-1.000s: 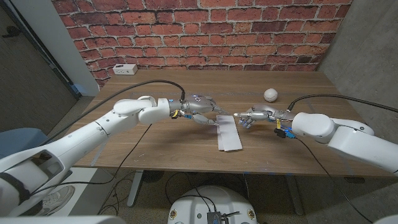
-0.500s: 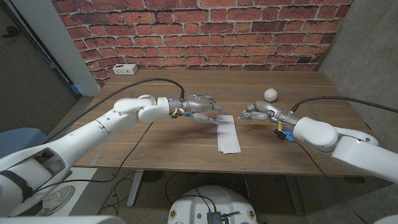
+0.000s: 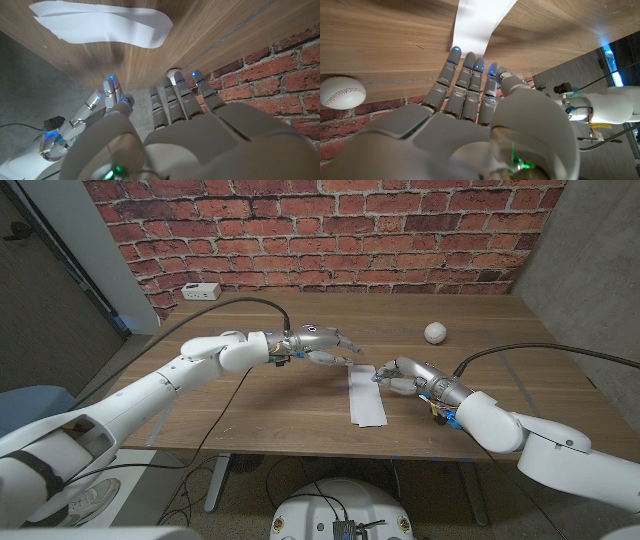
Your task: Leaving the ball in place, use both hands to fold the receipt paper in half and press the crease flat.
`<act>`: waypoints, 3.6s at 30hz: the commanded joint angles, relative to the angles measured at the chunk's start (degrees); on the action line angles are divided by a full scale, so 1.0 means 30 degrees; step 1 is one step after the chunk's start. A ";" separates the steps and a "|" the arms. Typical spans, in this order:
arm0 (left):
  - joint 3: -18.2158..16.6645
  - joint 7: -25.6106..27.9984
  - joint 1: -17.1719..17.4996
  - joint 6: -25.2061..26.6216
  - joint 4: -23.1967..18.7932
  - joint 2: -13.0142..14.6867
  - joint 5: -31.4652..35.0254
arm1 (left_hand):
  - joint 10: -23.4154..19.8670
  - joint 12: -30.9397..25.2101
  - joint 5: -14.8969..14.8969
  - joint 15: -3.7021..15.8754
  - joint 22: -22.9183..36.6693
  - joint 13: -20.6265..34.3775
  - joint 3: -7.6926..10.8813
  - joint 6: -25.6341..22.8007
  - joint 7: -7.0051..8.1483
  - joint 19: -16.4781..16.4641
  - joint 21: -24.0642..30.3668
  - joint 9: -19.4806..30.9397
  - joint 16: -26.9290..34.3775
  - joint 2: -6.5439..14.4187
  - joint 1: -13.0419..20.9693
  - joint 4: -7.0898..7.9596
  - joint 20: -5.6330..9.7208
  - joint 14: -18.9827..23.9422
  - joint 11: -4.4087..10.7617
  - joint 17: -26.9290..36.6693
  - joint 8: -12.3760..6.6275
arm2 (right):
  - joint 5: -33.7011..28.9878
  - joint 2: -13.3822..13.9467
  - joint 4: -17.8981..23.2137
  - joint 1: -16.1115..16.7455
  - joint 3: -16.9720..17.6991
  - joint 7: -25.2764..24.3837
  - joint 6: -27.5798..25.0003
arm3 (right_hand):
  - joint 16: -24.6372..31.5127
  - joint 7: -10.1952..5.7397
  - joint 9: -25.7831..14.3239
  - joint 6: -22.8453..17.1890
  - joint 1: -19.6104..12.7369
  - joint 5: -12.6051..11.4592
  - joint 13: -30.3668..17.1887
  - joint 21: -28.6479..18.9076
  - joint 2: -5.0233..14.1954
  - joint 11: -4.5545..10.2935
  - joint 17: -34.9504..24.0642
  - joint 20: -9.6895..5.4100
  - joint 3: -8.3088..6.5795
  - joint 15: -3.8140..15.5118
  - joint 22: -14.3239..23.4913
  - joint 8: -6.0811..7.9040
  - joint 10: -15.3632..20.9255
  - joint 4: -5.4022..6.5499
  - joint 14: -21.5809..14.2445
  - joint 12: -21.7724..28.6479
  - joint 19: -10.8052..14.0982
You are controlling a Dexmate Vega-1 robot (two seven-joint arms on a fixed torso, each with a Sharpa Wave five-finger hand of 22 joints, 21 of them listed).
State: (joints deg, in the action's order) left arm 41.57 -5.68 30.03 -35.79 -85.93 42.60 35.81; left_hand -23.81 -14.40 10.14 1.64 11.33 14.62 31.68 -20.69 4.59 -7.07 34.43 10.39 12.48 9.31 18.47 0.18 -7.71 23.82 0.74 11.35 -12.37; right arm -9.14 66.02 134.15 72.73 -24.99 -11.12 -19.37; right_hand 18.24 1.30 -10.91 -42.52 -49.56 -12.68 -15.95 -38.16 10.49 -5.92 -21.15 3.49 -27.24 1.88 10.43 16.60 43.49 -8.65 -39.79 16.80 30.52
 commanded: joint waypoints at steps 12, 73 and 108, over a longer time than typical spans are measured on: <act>-0.0211 -0.1777 -0.0217 -0.1543 0.1357 -0.0643 -0.3896 | -0.0706 -0.0117 0.0069 -0.0153 0.0147 -0.0088 0.0595 -0.1146 -0.0766 -0.0165 0.0161 0.0087 0.0228 0.0574 -0.0499 0.1028 -0.0441 0.0420 -0.0141 0.0162 -0.0163 | -0.7073 -0.2186 0.0180 -0.0796 -0.4119 0.2966 -0.0450 | -0.0424 -0.0278 -0.0068 0.0466 -0.1090 0.0266 0.0157 0.0211 0.0066 0.0270 -0.0455 -0.0316 -0.0446 0.0080 0.0065 -0.0870 -0.1030 -0.0069 0.2060 -0.0581 -0.1250; 0.1668 -1.0008 -0.0510 0.1365 -0.0621 -0.0936 -0.6927 | -0.3303 0.0561 -0.0078 0.0020 0.0153 -0.0926 0.4406 -0.5653 -0.2523 -0.2673 0.1911 0.0151 -0.0523 0.0182 -0.1227 0.1762 0.1259 0.2999 -0.0521 -0.0476 0.0405 | -0.8981 -0.6024 -0.3281 -0.1771 -0.2629 -0.1441 0.0427 | -0.1306 -0.0528 -0.0235 0.2837 0.0062 0.0219 0.0436 0.1162 0.0425 0.0707 -0.0827 -0.0515 -0.0483 -0.0130 -0.0055 -0.1881 -0.4718 0.1799 0.5876 -0.1738 -0.3804; 0.3780 -1.0504 -0.1738 0.4049 -0.1544 -0.1498 -0.1357 | -0.0464 0.1213 -0.0121 -0.0328 -0.0186 -0.1124 0.4895 -0.2586 -0.2512 -0.1172 0.1156 0.0111 -0.0806 0.0178 -0.2150 0.2382 0.1301 -0.0878 -0.0454 -0.0504 0.0766 | -0.9971 -0.6254 -0.3076 -0.4333 -0.3954 0.3507 0.1168 | -0.0720 -0.0901 -0.0300 0.2281 -0.2371 -0.0415 0.0542 0.0763 0.0571 0.0929 -0.0879 -0.1572 -0.3287 0.0723 0.0042 -0.1961 -0.4158 0.1450 0.5017 -0.1528 -0.3468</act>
State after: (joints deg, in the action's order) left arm 52.32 -37.94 24.79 -24.42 -90.03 38.11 29.07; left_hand -25.14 -10.57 10.14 1.02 10.53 11.18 46.20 -28.51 -2.49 -10.21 37.88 10.52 9.75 8.60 12.52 7.00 -3.48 21.15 -0.59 9.86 -9.92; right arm -36.03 48.74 125.54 64.93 -33.13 -11.36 -12.80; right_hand 16.32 -1.68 -11.62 -37.24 -56.15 -13.58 -14.37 -35.49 12.36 -2.81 -23.51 -1.45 -36.72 2.70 10.28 11.19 32.25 -5.42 -25.65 12.72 20.86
